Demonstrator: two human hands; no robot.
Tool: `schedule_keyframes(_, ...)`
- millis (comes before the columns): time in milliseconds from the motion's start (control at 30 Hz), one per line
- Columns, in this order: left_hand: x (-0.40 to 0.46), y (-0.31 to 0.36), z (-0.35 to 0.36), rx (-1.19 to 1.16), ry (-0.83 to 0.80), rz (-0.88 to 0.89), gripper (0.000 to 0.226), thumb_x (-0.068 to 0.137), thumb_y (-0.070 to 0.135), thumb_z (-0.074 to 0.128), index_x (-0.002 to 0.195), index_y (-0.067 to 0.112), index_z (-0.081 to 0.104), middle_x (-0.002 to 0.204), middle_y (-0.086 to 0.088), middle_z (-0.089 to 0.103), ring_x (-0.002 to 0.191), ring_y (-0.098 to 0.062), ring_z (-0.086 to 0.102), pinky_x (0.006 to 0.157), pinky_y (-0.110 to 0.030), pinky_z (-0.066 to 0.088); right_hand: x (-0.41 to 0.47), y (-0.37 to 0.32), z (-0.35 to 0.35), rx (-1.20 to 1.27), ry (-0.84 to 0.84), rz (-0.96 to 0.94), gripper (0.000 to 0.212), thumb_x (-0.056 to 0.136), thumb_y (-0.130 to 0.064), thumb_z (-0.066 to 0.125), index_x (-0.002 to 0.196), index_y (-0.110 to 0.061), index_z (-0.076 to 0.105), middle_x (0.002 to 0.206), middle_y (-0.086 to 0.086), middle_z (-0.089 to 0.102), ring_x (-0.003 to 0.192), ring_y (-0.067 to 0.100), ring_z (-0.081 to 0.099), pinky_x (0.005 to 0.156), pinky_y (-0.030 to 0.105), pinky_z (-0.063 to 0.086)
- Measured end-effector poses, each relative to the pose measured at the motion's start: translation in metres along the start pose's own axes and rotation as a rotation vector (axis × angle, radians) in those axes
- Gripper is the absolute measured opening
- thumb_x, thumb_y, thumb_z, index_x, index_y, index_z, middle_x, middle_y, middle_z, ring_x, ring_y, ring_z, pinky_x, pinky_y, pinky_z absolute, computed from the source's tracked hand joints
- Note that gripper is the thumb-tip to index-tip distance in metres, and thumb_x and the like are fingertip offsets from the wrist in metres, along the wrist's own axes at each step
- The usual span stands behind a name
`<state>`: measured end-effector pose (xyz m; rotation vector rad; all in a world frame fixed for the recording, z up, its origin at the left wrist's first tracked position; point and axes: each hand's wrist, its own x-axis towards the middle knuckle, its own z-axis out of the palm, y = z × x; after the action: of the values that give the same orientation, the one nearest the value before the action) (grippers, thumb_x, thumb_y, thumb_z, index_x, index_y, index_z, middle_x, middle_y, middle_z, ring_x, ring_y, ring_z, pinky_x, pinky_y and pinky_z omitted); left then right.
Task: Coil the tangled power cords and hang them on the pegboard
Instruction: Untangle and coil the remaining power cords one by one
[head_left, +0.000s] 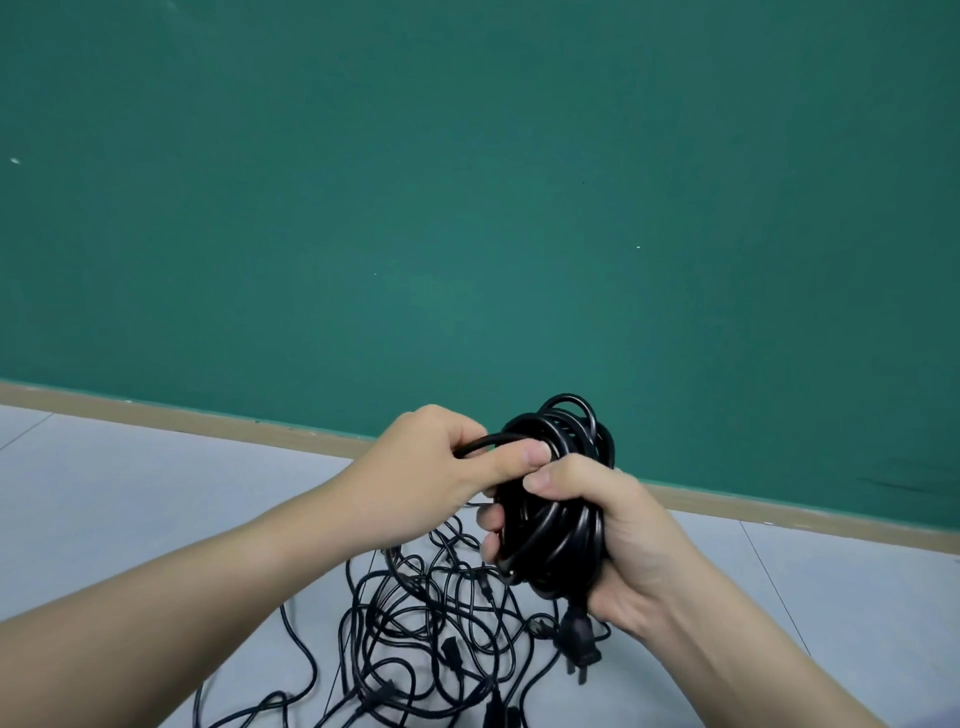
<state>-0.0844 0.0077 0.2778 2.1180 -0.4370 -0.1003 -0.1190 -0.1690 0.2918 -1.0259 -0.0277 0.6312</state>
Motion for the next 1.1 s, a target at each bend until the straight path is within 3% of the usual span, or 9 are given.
schedule_keyframes(67,0.001,-0.001,0.002,-0.075,-0.080,0.015,0.077,0.084,0.085,0.048,0.074,0.010,0.060,0.062,-0.011,0.062,0.058,-0.032,0.048,0.062,-0.042,0.048,0.002,-0.003,-0.003,0.106,-0.068,-0.046,0.044,0.047,-0.010,0.083,0.088,0.001,0.074,0.083,0.020,0.060,0.068,0.030,0.062,0.066,0.041,0.057)
schedule_keyframes(133,0.000,0.001,-0.001,-0.120,-0.097,-0.034,0.070,0.089,0.083,0.041,0.072,0.018,0.059,0.052,0.008,0.048,0.052,-0.019,0.038,0.057,-0.033,0.039,0.002,-0.012,-0.008,0.239,-0.125,-0.112,0.049,0.049,-0.009,0.086,0.092,0.003,0.068,0.088,0.017,0.058,0.073,0.026,0.058,0.068,0.039,0.055)
schedule_keyframes(233,0.001,-0.005,-0.006,-0.069,-0.073,-0.085,0.067,0.089,0.081,0.036,0.069,0.023,0.062,0.056,0.010,0.036,0.057,-0.017,0.032,0.062,-0.033,0.031,-0.004,-0.032,-0.020,0.421,-0.114,-0.257,0.056,0.053,-0.007,0.081,0.103,-0.004,0.055,0.094,0.014,0.056,0.076,0.024,0.055,0.068,0.037,0.054)
schedule_keyframes(333,0.000,-0.002,-0.008,-0.120,-0.071,-0.097,0.058,0.097,0.067,0.039,0.063,0.023,0.058,0.056,0.007,0.033,0.059,-0.020,0.025,0.060,-0.035,0.026,-0.008,-0.040,-0.031,0.274,0.010,-0.329,0.039,0.054,-0.012,0.080,0.090,0.001,0.071,0.096,0.016,0.060,0.079,0.027,0.059,0.071,0.038,0.054)
schedule_keyframes(500,-0.005,0.011,0.003,-0.286,-0.197,-0.130,0.057,0.108,0.048,0.040,0.058,0.022,0.049,0.053,-0.001,0.025,0.049,-0.017,0.017,0.047,-0.024,0.020,-0.004,-0.024,-0.029,0.044,0.156,-0.281,0.074,0.044,-0.021,0.089,0.112,0.003,0.073,0.111,0.020,0.072,0.087,0.029,0.070,0.072,0.038,0.059)
schedule_keyframes(700,-0.008,0.016,0.014,-0.410,-0.285,-0.175,0.054,0.109,0.041,0.040,0.061,0.016,0.038,0.053,0.002,0.018,0.047,-0.014,0.015,0.047,-0.023,0.015,-0.002,-0.012,-0.012,0.124,0.030,-0.235,0.043,0.057,-0.020,0.082,0.095,0.000,0.080,0.116,0.024,0.073,0.118,0.039,0.068,0.086,0.042,0.062)
schedule_keyframes(900,-0.013,0.021,0.018,-0.419,-0.320,-0.244,0.067,0.101,0.065,0.040,0.056,0.016,0.036,0.051,0.000,0.021,0.048,-0.018,0.017,0.049,-0.025,0.019,-0.001,-0.014,-0.007,0.179,0.021,-0.312,0.043,0.055,-0.026,0.091,0.087,0.000,0.079,0.095,0.020,0.073,0.095,0.035,0.073,0.092,0.049,0.059)
schedule_keyframes(967,-0.012,0.023,0.020,-0.377,-0.326,-0.254,0.076,0.094,0.077,0.037,0.056,0.011,0.037,0.050,-0.003,0.021,0.045,-0.018,0.020,0.048,-0.024,0.027,0.000,-0.020,-0.007,0.282,0.020,-0.340,0.036,0.069,-0.028,0.081,0.087,0.001,0.073,0.092,0.017,0.066,0.081,0.029,0.066,0.086,0.047,0.059)
schedule_keyframes(1100,-0.015,0.025,0.021,-0.234,-0.397,-0.293,0.073,0.093,0.079,0.031,0.060,0.015,0.045,0.049,0.001,0.028,0.043,-0.014,0.028,0.048,-0.022,0.034,-0.004,-0.040,-0.013,0.451,0.092,-0.383,0.028,0.082,-0.028,0.067,0.093,-0.003,0.061,0.094,0.013,0.058,0.080,0.024,0.055,0.076,0.036,0.054)
